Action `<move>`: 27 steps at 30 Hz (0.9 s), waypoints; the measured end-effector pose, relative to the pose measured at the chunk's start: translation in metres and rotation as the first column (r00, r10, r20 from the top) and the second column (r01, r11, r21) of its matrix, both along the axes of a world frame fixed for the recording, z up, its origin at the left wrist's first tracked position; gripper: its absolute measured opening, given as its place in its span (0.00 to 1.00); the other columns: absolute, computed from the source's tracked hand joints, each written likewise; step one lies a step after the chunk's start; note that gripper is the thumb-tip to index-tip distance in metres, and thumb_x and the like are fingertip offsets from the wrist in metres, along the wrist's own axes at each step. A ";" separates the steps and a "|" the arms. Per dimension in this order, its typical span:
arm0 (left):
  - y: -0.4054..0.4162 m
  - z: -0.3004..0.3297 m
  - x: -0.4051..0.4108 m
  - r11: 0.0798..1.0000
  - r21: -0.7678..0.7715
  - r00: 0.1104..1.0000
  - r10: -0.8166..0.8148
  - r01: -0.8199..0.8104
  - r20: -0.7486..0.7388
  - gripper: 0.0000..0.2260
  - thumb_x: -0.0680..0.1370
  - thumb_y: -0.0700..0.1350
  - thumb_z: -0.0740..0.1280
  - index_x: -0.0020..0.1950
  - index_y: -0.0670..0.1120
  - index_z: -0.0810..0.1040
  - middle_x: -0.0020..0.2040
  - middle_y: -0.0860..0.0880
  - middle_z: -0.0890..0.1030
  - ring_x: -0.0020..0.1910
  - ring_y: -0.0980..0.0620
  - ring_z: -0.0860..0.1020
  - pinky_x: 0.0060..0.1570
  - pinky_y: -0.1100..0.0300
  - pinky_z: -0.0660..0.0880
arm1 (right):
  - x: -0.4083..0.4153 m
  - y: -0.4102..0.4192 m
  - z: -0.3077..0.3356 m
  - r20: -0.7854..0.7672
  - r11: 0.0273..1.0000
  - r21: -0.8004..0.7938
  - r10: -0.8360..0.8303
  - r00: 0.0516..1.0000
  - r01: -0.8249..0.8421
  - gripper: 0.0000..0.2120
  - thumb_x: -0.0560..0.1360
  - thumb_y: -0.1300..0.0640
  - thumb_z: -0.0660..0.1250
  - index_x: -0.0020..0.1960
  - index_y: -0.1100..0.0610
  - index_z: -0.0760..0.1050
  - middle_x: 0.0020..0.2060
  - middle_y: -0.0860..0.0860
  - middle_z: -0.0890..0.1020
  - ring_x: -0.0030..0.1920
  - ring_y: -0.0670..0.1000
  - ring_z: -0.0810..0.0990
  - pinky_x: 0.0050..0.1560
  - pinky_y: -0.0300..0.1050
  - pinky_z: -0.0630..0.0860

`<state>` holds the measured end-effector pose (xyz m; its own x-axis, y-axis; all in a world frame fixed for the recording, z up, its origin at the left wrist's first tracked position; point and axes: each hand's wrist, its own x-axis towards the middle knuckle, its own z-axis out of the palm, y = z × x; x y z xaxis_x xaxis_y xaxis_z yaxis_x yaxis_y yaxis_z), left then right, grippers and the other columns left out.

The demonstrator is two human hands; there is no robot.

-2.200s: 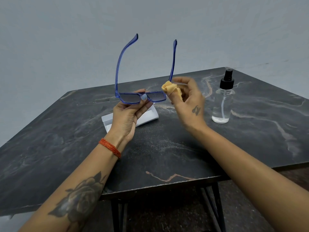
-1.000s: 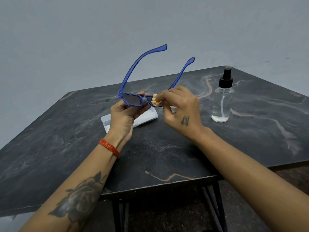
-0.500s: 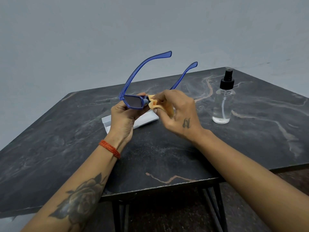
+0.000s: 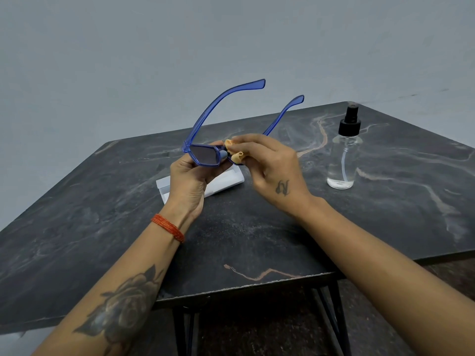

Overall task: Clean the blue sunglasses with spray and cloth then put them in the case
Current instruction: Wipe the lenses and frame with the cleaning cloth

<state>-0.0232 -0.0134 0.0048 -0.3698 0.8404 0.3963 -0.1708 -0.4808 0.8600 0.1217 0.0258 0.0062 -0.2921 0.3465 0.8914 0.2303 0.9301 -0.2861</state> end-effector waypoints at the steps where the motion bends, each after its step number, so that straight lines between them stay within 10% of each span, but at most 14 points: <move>1: 0.000 0.000 -0.001 1.000 0.004 1.000 -0.001 0.001 -0.001 0.07 0.63 0.36 0.71 0.38 0.45 0.85 0.40 0.48 0.85 0.42 0.50 0.83 0.44 0.59 0.79 | 0.000 0.000 0.001 -0.009 1.000 0.004 0.026 1.000 -0.026 0.13 0.70 0.73 0.65 0.52 0.64 0.81 0.49 0.57 0.83 0.50 0.54 0.82 0.52 0.42 0.77; 9: 0.002 0.000 0.000 1.000 0.003 1.000 0.011 -0.011 0.019 0.07 0.63 0.36 0.71 0.36 0.46 0.85 0.39 0.49 0.85 0.41 0.50 0.84 0.42 0.61 0.79 | 0.004 -0.001 0.002 0.015 0.986 0.094 -0.139 0.990 0.137 0.12 0.63 0.74 0.59 0.37 0.64 0.79 0.34 0.55 0.82 0.38 0.57 0.78 0.37 0.42 0.73; 18: 0.001 -0.001 0.000 1.000 0.015 1.000 -0.015 0.016 -0.005 0.07 0.64 0.36 0.71 0.37 0.46 0.85 0.39 0.48 0.85 0.42 0.49 0.83 0.43 0.60 0.79 | 0.000 -0.004 0.002 0.086 0.990 0.104 -0.104 0.991 0.095 0.13 0.64 0.77 0.61 0.44 0.66 0.78 0.47 0.58 0.83 0.50 0.59 0.80 0.51 0.47 0.76; 27: -0.001 0.001 0.002 1.000 -0.009 1.000 0.006 -0.006 0.010 0.06 0.62 0.37 0.71 0.36 0.45 0.85 0.39 0.48 0.85 0.40 0.49 0.83 0.41 0.61 0.79 | 0.005 -0.005 0.001 0.064 0.988 0.085 -0.132 0.989 0.127 0.12 0.63 0.74 0.61 0.40 0.64 0.78 0.33 0.54 0.82 0.37 0.54 0.78 0.35 0.47 0.76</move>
<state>-0.0216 -0.0145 0.0059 -0.3785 0.8418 0.3848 -0.1772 -0.4740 0.8625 0.1262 0.0212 0.0074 -0.3111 0.3131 0.8973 0.3667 0.9106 -0.1906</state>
